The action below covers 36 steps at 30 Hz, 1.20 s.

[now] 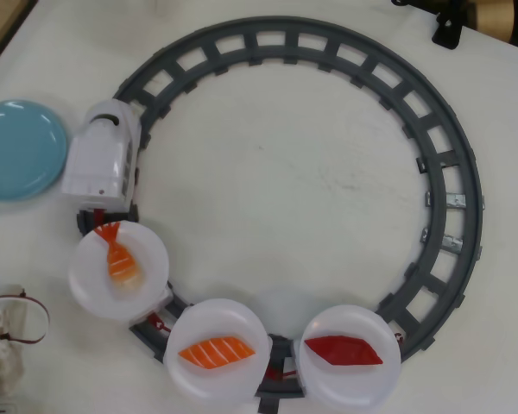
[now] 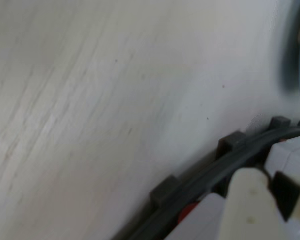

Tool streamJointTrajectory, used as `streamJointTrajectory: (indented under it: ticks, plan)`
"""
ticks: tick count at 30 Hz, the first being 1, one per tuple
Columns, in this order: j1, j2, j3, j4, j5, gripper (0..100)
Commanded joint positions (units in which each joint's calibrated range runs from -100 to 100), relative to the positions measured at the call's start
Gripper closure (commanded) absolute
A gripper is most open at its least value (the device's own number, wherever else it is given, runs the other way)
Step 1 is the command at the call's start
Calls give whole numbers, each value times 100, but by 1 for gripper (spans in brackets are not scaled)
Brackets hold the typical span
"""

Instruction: Pick up the sushi from the Shinkansen and put it on the blue dish

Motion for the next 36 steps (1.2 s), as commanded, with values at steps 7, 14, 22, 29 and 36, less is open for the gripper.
streamJointTrajectory:
  ticks: [7,14,22,29,36]
  plan:
    - [-29,22,147,21,-1,97]
    - [33,22,147,21,-7,97]
    - [33,22,147,21,-1,97]
    - [41,22,120,12,30,97]
    - [50,155,-944,89,114,93]
